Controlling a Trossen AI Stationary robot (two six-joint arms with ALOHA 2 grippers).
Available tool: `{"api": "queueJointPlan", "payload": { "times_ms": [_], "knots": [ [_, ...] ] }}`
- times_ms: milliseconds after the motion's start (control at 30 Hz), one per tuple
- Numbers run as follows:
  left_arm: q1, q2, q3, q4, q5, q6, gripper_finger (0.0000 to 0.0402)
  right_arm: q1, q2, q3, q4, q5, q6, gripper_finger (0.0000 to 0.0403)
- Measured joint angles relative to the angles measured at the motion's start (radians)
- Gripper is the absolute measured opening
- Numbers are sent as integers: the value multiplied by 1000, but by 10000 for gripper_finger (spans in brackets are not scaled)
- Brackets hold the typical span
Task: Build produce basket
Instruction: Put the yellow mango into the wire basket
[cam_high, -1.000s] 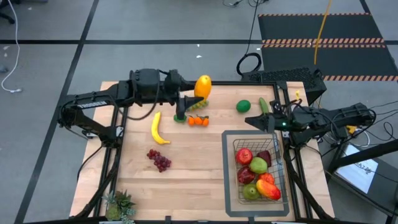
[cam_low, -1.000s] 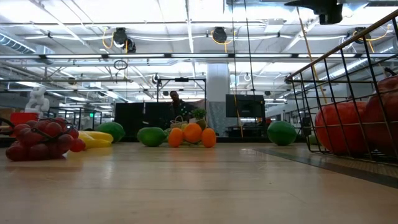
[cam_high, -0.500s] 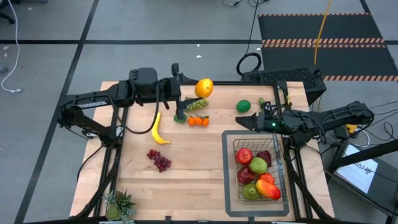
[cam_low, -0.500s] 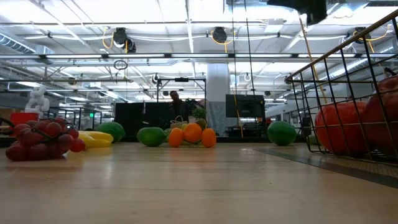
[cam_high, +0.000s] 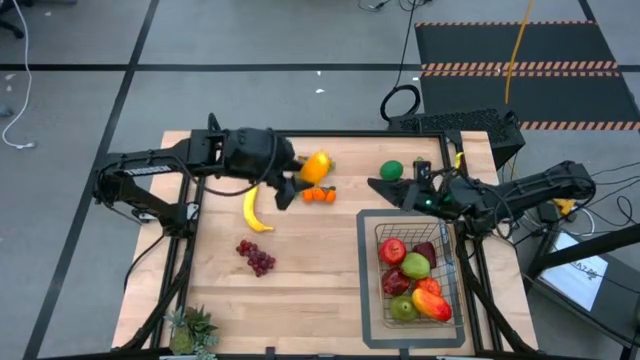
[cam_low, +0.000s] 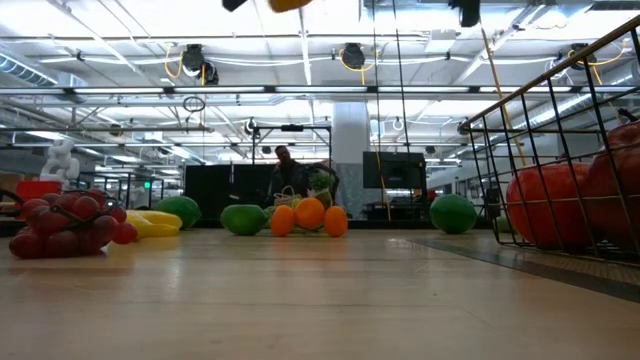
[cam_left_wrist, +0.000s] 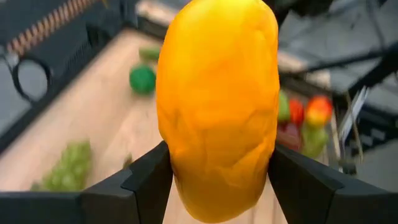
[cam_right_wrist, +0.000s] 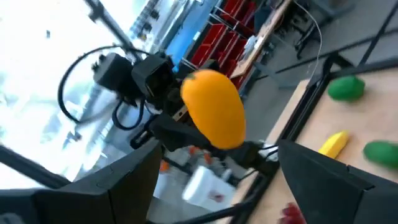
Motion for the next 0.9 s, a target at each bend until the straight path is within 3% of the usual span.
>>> {"api": "queueJointPlan", "payload": {
  "times_ms": [167, 333, 500, 633, 900],
  "knots": [
    [-42, 11, -1, -90, 1, 24, 241, -3, 75, 0, 94, -58, -220, 315],
    [-87, 21, -2, -94, 30, 115, 241, -26, 128, 0, 133, -166, -477, 315],
    [-109, 46, -2, -85, 27, 126, 241, -35, 157, 0, 141, -191, -741, 315],
    [-118, 80, -5, -85, 27, 127, 241, -64, 177, 0, 152, -211, -787, 315],
    [-118, 132, -6, -33, 26, 128, 241, -132, 201, 1, 180, -374, -770, 315]
  ]
}}
